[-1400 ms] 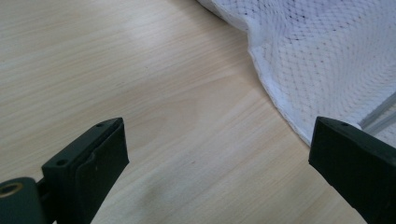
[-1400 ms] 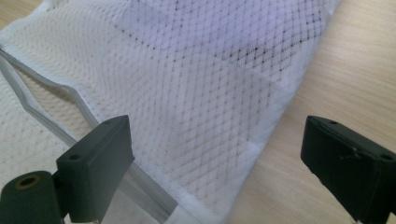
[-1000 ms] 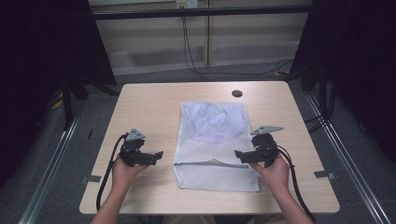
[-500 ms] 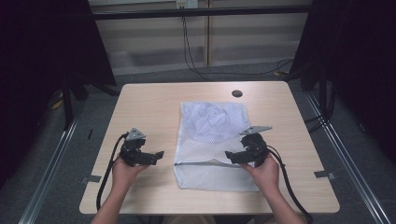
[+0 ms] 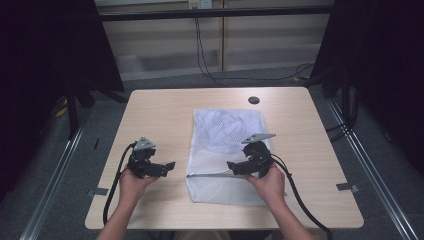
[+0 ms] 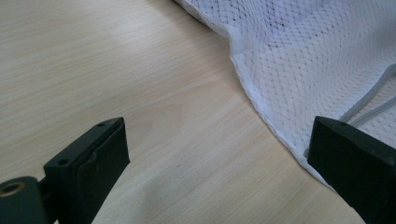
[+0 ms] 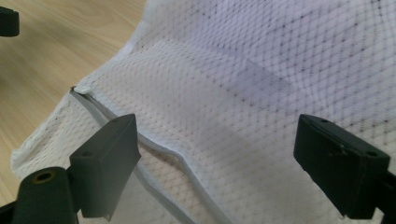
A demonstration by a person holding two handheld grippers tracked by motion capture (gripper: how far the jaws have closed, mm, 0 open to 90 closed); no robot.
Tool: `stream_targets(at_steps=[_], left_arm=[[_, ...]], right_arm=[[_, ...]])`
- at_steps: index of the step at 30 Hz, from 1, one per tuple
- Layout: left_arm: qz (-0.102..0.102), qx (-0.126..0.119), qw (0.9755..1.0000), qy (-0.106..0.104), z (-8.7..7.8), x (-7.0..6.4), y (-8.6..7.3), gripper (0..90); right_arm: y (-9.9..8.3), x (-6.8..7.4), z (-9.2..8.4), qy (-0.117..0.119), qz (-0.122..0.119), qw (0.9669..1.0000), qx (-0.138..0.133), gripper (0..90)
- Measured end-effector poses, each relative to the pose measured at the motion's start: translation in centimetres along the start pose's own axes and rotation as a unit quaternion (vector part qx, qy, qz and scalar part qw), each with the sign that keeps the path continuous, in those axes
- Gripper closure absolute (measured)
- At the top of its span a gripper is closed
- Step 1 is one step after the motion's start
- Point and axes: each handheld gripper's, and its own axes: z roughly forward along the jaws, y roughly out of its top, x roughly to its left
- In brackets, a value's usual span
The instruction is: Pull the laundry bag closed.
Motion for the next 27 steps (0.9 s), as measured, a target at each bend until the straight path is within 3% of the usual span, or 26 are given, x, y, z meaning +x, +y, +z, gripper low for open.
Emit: stream_targets(at_steps=[9, 21, 27], left_arm=[[-0.003, -0.005, 1.0000, 0.002, -0.2, 0.1, 0.0, 5.6], [-0.005, -0.008, 1.0000, 0.001, -0.5, 0.2, 0.1, 5.5], [-0.007, -0.011, 0.9999, -0.003, -0.5, 0.2, 0.1, 5.6]], right_arm=[[0.7, 1.3, 0.9, 0.010, -0.007, 0.9999, -0.006, 13.8], [1.1, 2.7, 2.1, 0.018, -0.010, 0.9998, 0.007, 14.5], [1.4, 3.4, 2.7, 0.025, -0.011, 0.9996, 0.002, 19.3]])
